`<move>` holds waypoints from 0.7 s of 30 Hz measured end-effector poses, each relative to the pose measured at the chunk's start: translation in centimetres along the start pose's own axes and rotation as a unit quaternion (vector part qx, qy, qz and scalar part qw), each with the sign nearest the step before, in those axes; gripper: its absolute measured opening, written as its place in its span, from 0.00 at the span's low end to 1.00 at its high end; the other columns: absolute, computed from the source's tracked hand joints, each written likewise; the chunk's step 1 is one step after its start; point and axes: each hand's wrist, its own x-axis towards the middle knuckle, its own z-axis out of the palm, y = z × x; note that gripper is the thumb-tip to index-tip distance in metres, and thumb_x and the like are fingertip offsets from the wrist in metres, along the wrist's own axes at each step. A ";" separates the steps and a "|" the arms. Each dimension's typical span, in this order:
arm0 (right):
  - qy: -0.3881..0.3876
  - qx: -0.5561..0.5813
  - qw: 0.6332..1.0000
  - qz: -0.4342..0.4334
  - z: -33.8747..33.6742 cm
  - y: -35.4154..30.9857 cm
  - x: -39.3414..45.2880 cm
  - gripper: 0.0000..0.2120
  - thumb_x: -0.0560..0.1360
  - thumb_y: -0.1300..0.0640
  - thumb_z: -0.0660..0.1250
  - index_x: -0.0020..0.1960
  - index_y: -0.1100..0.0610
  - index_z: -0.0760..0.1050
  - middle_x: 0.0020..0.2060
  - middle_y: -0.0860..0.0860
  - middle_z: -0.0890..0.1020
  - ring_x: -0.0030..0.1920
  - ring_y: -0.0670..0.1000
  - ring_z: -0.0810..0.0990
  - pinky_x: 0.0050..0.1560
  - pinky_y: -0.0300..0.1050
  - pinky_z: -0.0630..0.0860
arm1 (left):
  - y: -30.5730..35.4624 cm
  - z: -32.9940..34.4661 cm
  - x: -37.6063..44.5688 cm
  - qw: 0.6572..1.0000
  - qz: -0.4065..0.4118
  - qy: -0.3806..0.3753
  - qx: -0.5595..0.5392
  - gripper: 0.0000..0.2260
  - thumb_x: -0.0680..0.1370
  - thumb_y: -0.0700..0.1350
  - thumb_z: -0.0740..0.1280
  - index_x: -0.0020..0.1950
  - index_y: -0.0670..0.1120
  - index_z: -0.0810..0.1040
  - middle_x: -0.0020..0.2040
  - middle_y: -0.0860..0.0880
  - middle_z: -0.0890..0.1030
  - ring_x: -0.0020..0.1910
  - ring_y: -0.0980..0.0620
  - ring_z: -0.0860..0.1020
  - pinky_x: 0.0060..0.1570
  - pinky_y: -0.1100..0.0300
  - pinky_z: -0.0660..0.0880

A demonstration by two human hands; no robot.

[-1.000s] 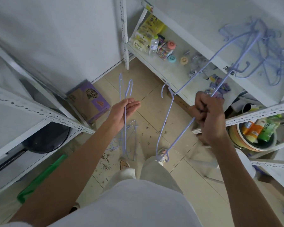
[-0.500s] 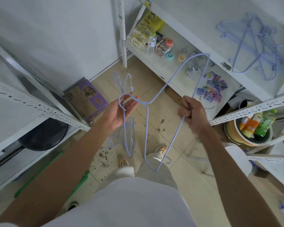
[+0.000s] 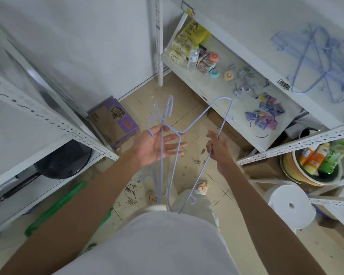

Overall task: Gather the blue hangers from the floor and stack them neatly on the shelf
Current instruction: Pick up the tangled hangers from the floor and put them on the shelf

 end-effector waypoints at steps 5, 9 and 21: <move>0.045 -0.115 0.991 0.047 2.8 0.5 -0.9 0.26 0.78 0.42 0.64 0.71 0.52 0.66 0.51 0.54 0.83 0.39 0.53 0.80 0.39 0.51 0.79 | -1.1 1.3 0.6 0.991 0.044 0.125 -0.003 0.15 0.84 0.48 0.61 0.39 0.46 0.74 0.50 0.40 0.84 0.37 0.47 0.79 0.40 0.57 0.79; 0.046 -0.131 0.990 0.029 5.8 1.2 -4.9 0.15 0.77 0.48 0.61 0.62 0.49 0.74 0.48 0.49 0.85 0.46 0.54 0.85 0.54 0.60 0.82 | -2.0 2.4 1.0 0.976 0.105 0.184 0.052 0.12 0.85 0.45 0.58 0.42 0.47 0.71 0.37 0.44 0.81 0.27 0.52 0.71 0.27 0.63 0.69; -0.086 0.025 0.996 0.029 11.5 2.8 -10.1 0.16 0.88 0.53 0.53 0.51 0.61 0.75 0.26 0.51 0.79 0.19 0.53 0.73 0.21 0.41 0.71 | -2.7 0.1 0.6 0.927 0.191 0.163 0.277 0.15 0.88 0.47 0.55 0.75 0.49 0.66 0.62 0.46 0.85 0.53 0.40 0.87 0.49 0.49 0.85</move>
